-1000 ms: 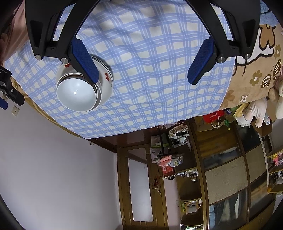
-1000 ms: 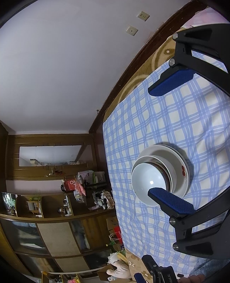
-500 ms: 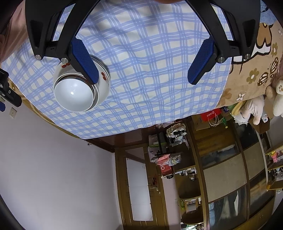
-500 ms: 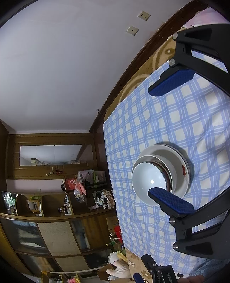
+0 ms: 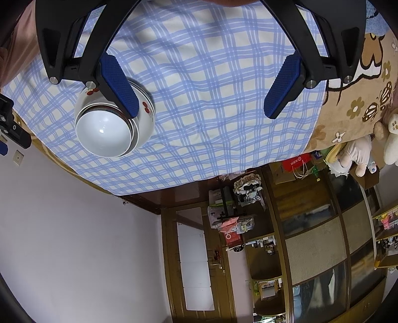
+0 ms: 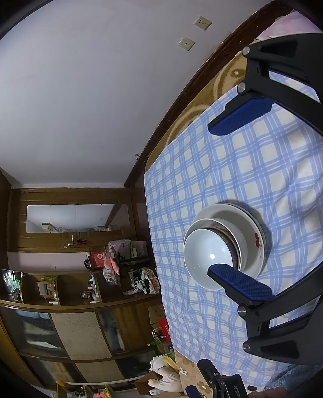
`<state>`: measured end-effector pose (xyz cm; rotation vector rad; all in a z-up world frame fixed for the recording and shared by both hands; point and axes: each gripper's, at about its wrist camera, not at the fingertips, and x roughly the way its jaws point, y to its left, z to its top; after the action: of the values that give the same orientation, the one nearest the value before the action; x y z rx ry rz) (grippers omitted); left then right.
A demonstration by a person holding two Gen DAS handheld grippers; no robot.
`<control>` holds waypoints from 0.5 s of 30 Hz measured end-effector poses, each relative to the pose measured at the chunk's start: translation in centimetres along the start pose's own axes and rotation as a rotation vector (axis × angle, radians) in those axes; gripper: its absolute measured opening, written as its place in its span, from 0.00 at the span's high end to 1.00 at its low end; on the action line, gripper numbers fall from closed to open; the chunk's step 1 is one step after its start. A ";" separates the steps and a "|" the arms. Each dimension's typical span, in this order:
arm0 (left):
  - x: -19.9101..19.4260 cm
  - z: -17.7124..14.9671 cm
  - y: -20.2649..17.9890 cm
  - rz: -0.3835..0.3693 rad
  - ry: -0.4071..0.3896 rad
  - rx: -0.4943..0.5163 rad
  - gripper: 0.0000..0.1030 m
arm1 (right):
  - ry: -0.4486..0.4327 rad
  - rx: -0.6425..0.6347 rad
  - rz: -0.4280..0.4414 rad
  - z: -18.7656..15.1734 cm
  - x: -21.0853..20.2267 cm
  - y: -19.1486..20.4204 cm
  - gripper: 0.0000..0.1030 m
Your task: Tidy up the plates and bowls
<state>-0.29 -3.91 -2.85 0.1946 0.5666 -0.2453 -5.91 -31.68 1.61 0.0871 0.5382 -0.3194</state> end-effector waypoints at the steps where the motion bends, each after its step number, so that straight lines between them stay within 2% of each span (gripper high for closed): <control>1: 0.0 0.0 0.0 0.000 0.001 0.000 0.04 | 0.000 0.000 -0.001 0.0 0.0 0.0 0.00; 15: 0.0 0.1 -0.2 -0.001 0.000 -0.002 0.04 | 0.002 0.001 -0.003 0.0 0.1 -0.1 0.00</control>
<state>-0.28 -4.11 -2.83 0.1926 0.5672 -0.2458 -5.87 -31.76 1.54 0.0876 0.5400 -0.3226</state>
